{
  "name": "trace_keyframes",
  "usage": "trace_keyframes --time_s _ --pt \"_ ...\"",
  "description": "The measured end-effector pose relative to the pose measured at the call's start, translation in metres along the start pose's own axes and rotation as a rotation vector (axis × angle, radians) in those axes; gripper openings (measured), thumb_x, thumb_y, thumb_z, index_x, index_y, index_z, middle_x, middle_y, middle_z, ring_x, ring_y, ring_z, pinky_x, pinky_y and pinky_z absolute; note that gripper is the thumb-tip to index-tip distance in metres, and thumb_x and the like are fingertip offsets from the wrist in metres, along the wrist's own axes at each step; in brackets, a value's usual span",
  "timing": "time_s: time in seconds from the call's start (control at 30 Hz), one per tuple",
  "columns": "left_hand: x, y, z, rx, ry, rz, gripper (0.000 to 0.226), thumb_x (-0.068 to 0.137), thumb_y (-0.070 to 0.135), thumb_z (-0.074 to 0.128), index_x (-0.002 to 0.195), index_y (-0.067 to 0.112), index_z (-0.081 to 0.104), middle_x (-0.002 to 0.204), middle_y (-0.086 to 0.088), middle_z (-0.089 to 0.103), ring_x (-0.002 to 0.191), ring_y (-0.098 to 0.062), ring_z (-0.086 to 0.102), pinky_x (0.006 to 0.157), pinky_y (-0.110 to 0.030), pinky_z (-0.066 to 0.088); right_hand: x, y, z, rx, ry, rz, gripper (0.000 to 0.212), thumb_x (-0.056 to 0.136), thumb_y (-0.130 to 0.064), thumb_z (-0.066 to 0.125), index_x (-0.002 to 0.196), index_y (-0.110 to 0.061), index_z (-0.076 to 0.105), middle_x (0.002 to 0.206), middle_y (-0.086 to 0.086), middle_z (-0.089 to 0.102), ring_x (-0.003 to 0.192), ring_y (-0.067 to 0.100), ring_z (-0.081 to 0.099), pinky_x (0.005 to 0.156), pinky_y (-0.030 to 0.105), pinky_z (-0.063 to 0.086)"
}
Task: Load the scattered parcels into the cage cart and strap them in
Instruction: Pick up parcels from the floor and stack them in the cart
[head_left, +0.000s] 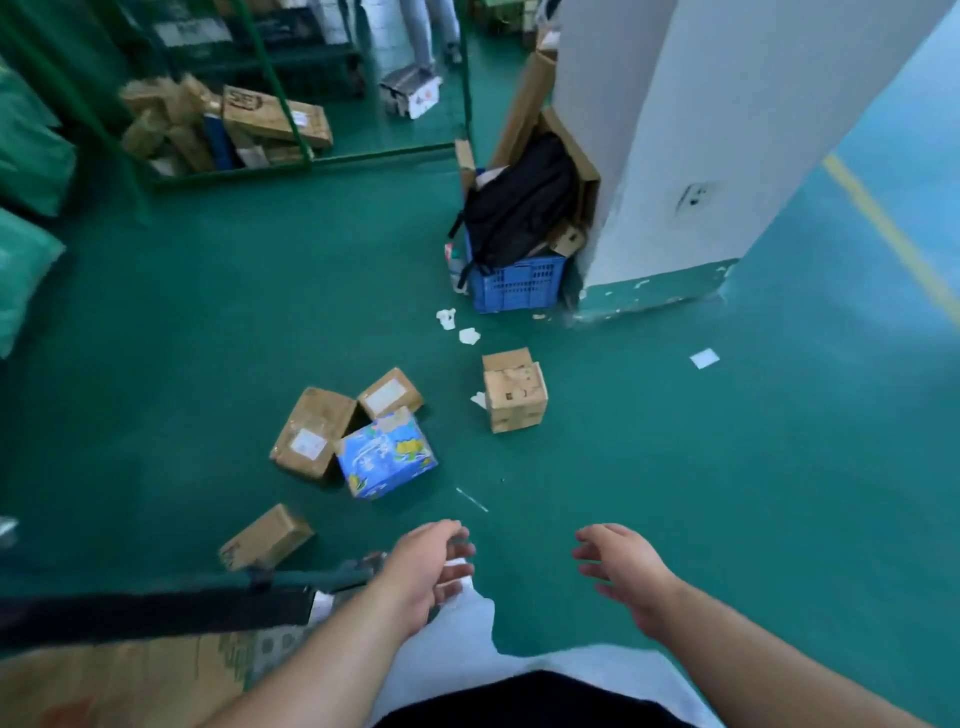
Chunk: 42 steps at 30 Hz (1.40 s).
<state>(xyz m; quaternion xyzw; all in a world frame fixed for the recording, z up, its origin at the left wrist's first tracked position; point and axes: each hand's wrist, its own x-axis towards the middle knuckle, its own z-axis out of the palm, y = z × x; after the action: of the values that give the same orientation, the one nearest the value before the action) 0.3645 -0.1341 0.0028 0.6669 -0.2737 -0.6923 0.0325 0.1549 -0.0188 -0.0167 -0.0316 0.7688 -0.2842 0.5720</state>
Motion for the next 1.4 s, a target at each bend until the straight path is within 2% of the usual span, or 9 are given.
trace_keyframes --time_s 0.2,0.3,0.57,0.83,0.97,1.13,1.27,1.33,1.4 --pt "0.053 0.125 0.005 0.077 -0.007 0.091 0.013 0.101 0.024 0.053 0.102 0.015 0.062 0.085 -0.002 0.069 0.067 -0.017 0.061 0.058 -0.026 0.044 0.029 -0.06 -0.007 0.069 0.066 0.022 0.018 0.101 -0.028 0.057 0.11 -0.016 0.066 0.109 0.007 0.072 0.097 0.024 0.066 0.081 0.035 0.05" --pt "0.073 0.164 0.017 0.104 -0.026 0.08 0.016 0.102 0.025 0.052 0.101 0.015 0.063 0.089 -0.003 0.069 0.074 -0.019 0.063 0.063 -0.029 0.047 0.044 -0.08 -0.009 0.093 0.058 0.036 0.019 0.1 -0.028 0.058 0.11 -0.014 0.067 0.11 0.008 0.072 0.094 0.024 0.066 0.082 0.036 0.051" --pt "0.153 0.216 0.067 0.164 0.047 -0.067 0.018 0.101 0.029 0.053 0.104 0.015 0.065 0.092 -0.004 0.071 0.08 -0.02 0.066 0.065 -0.03 0.05 0.153 -0.159 -0.055 0.033 0.0 0.086 0.02 0.1 -0.031 0.055 0.11 -0.016 0.065 0.109 0.005 0.071 0.098 0.022 0.068 0.079 0.034 0.051" --pt "0.213 0.274 0.114 0.138 0.09 -0.171 0.022 0.1 0.029 0.056 0.111 0.013 0.066 0.098 -0.005 0.072 0.086 -0.022 0.068 0.079 -0.035 0.051 0.275 -0.244 -0.106 -0.175 -0.032 0.123 0.015 0.1 -0.027 0.053 0.103 -0.019 0.066 0.104 0.001 0.073 0.092 0.017 0.068 0.073 0.029 0.05" --pt "0.263 0.303 0.133 0.181 0.055 -0.211 0.024 0.102 0.028 0.054 0.115 0.012 0.065 0.101 -0.005 0.071 0.085 -0.021 0.067 0.077 -0.033 0.051 0.332 -0.268 -0.113 -0.187 -0.024 0.177 0.018 0.1 -0.028 0.053 0.108 -0.019 0.065 0.104 0.001 0.073 0.097 0.019 0.068 0.086 0.036 0.054" --pt "0.375 0.318 0.142 0.351 -0.019 -0.271 0.017 0.104 0.027 0.049 0.11 0.014 0.059 0.095 -0.003 0.065 0.077 -0.017 0.061 0.067 -0.029 0.046 0.426 -0.271 -0.099 -0.232 0.062 0.231 0.018 0.094 -0.027 0.053 0.095 -0.015 0.066 0.104 0.012 0.076 0.099 0.033 0.071 0.087 0.047 0.057" --pt "0.479 0.312 0.134 0.434 -0.049 -0.362 0.02 0.104 0.029 0.048 0.114 0.016 0.058 0.097 -0.003 0.066 0.078 -0.018 0.062 0.069 -0.03 0.048 0.496 -0.248 -0.063 -0.311 0.059 0.324 0.033 0.091 -0.032 0.051 0.119 -0.024 0.066 0.115 0.004 0.072 0.103 0.028 0.069 0.086 0.039 0.057" --pt "0.524 0.307 0.135 0.455 -0.052 -0.38 0.023 0.105 0.03 0.047 0.122 0.017 0.055 0.108 -0.004 0.068 0.086 -0.02 0.064 0.079 -0.034 0.051 0.53 -0.245 -0.042 -0.385 0.032 0.337 0.037 0.095 -0.03 0.051 0.131 -0.03 0.059 0.124 0.005 0.067 0.107 0.031 0.065 0.078 0.032 0.053" --pt "0.568 0.295 0.133 0.477 -0.066 -0.4 0.022 0.106 0.029 0.045 0.125 0.02 0.051 0.123 -0.005 0.065 0.1 -0.023 0.064 0.088 -0.037 0.052 0.572 -0.236 -0.019 -0.463 0.039 0.308 0.049 0.097 -0.028 0.05 0.146 -0.027 0.049 0.138 0.01 0.059 0.116 0.033 0.061 0.083 0.031 0.049"
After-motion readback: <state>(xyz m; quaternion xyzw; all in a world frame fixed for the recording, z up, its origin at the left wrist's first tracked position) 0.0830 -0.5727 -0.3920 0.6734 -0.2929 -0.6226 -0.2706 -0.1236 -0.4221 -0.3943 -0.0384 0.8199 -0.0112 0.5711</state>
